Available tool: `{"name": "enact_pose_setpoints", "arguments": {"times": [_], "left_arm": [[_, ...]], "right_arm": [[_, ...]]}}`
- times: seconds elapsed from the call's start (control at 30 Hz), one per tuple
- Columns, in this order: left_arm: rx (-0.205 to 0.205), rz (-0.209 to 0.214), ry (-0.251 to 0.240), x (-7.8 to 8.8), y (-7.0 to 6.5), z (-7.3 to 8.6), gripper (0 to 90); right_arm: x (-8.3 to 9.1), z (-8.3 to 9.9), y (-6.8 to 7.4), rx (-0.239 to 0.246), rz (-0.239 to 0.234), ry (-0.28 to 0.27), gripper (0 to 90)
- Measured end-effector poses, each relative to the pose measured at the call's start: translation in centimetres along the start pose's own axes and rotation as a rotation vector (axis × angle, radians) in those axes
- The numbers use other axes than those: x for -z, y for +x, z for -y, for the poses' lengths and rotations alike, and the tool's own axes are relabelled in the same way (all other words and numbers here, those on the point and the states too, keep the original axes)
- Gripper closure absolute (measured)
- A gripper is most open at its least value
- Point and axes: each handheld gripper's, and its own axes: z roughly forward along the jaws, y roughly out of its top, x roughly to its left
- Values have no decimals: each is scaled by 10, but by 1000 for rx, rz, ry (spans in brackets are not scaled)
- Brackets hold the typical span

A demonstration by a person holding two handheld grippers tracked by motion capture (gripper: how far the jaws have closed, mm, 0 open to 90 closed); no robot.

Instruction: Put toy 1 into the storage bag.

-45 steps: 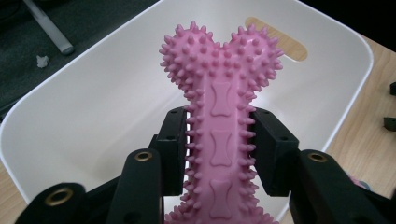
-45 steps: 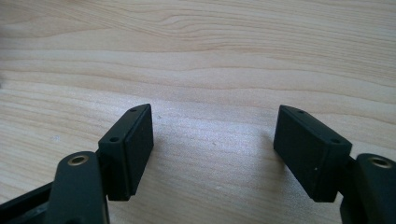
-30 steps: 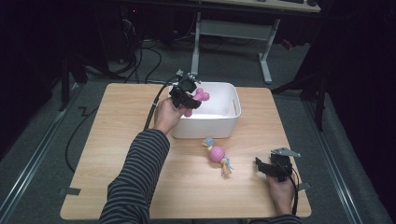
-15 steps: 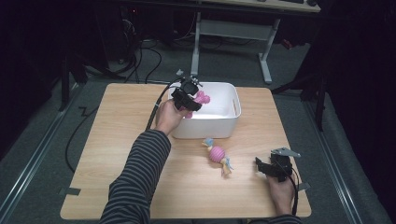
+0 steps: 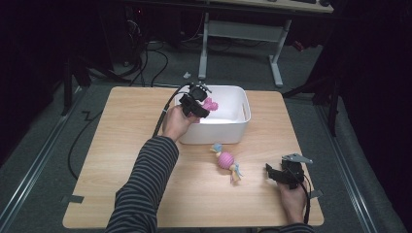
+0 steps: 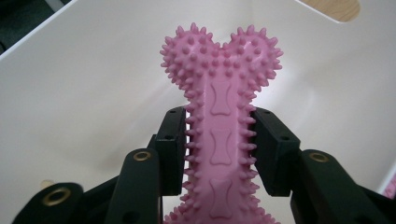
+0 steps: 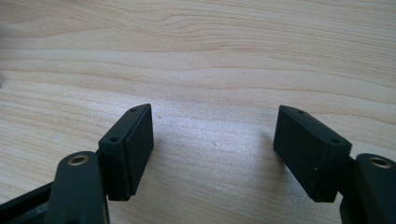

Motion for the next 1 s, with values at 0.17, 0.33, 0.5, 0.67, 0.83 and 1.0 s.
{"name": "enact_pose_setpoints", "arguments": {"times": [0.17,0.33,0.5,0.67,0.83,1.0], "left_arm": [[-7,-5,23,-5,-1,2,581],[3,-1,30,-7,-1,2,578],[27,6,24,-6,0,2,528],[44,11,-2,0,-1,1,457],[53,25,-40,16,-1,4,400],[66,17,-94,36,1,10,348]], "right_arm": [[0,0,0,0,0,0,290],[0,0,0,0,1,0,290],[0,0,0,0,0,0,290],[0,0,0,0,0,0,290],[0,0,0,0,-1,0,290],[0,0,0,1,-1,0,290]]}}
